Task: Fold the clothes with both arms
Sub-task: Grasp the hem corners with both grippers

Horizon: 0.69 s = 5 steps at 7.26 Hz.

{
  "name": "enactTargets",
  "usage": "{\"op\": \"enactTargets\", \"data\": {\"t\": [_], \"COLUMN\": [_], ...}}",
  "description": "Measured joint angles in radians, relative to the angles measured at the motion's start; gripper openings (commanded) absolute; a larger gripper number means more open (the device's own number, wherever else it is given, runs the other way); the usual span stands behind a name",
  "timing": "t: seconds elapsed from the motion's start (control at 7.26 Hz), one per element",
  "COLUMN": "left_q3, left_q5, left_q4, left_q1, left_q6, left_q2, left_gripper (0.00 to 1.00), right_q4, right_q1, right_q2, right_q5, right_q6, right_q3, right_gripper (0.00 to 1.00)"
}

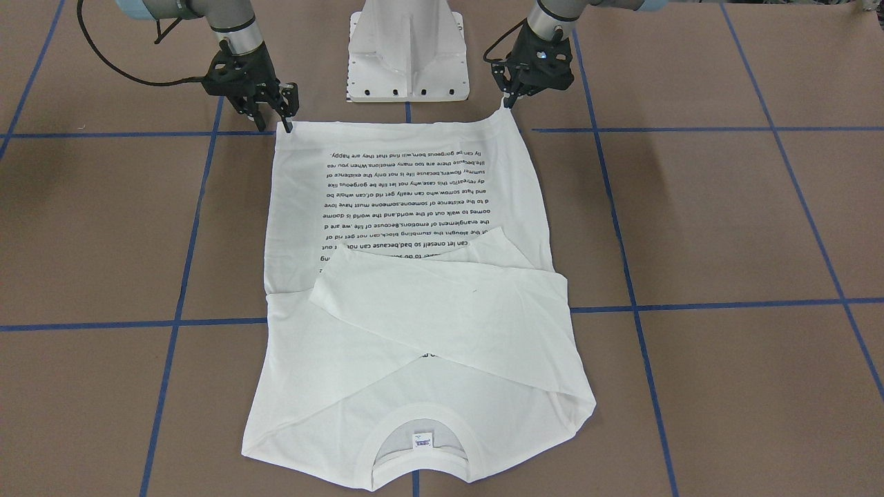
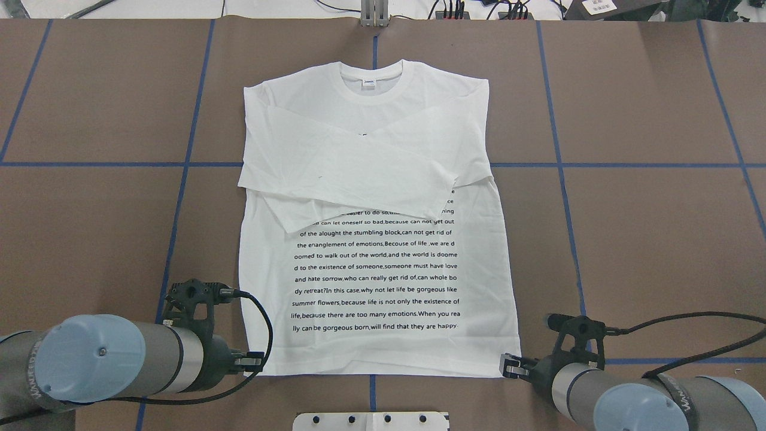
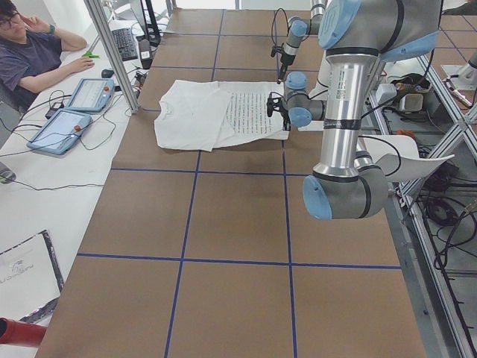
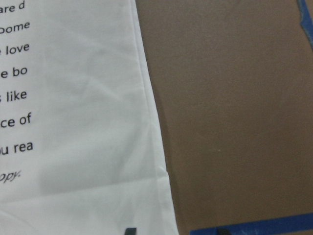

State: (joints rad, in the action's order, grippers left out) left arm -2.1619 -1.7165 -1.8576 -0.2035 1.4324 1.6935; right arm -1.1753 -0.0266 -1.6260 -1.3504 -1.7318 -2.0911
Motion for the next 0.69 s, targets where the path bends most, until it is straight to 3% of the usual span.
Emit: {"op": "enactTargets", "data": {"t": [0.14, 0.28, 0.69], "left_q3": [-0.001, 0.0, 0.0], "left_q5": [0.0, 0.0, 0.001], "left_q4": [0.0, 0.0, 0.0], "left_q1": [0.0, 0.0, -0.001], "left_q6": [-0.001, -0.001, 0.0], "left_q2": [0.0, 0.0, -0.001], "left_gripper": [0.0, 0.0, 0.0], "right_q4": [0.0, 0.0, -0.008], "right_q1": [0.003, 0.004, -0.002], "right_q2": [0.017, 0.023, 0.02], "right_q5": [0.008, 0.012, 0.012], "right_q6": [0.0, 0.001, 0.006], "right_q3": [0.012, 0.015, -0.001], "right_gripper": [0.27, 0.0, 0.0]}}
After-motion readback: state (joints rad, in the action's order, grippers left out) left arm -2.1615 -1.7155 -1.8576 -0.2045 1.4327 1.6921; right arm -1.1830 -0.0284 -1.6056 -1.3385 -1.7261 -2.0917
